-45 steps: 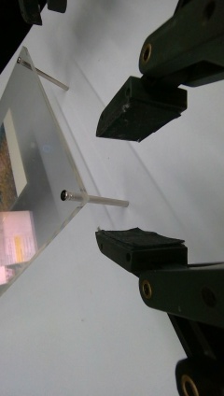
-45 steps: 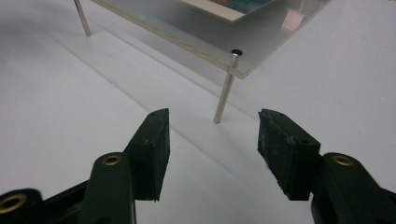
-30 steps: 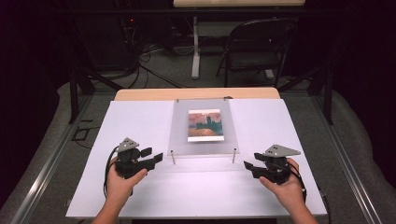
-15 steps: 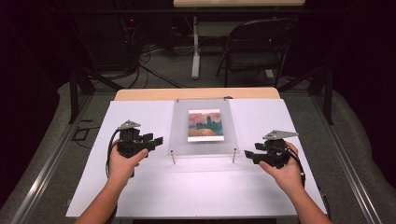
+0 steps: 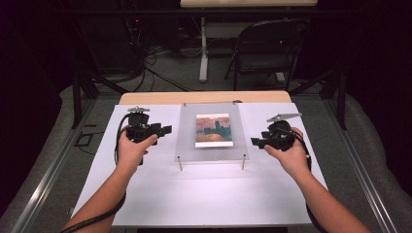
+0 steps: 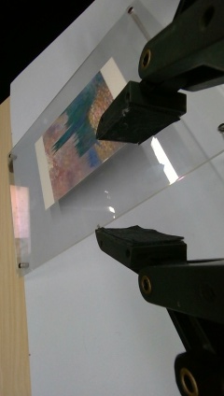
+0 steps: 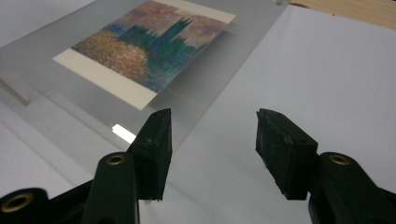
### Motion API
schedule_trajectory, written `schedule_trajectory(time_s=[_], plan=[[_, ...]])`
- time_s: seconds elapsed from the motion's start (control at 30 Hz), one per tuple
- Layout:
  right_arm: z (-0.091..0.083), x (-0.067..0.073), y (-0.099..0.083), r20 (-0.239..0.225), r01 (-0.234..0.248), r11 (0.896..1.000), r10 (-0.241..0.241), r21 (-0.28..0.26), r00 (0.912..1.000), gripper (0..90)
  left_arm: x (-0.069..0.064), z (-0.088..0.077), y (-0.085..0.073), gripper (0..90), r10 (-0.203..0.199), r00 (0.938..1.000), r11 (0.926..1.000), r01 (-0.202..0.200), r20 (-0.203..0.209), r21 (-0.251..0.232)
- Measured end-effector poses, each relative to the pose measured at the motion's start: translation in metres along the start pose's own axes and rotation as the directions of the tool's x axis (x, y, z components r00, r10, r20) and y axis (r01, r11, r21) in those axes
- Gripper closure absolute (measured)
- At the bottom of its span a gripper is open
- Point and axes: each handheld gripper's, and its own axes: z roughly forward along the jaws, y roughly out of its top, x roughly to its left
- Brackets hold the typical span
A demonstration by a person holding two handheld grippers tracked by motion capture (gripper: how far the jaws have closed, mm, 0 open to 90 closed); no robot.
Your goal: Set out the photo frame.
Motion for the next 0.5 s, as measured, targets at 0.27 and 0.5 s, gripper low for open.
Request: schedule_trajectory(time_s=[0.27,0.5], plan=[[0.026,-0.006,0.025,0.006,-0.049,0.999,0.049,0.011,0.9988,47.2,0.011,0.026,0.018,47.1,-0.039,0.9988,0.9976,0.040,-0.030,0.057],[0.053,-0.005,0.037,0.011,-0.049,0.998,0.048,0.030,0.9988,48.8,0.018,0.053,0.025,47.2,-0.067,0.9960,0.9942,0.072,-0.058,0.080]])
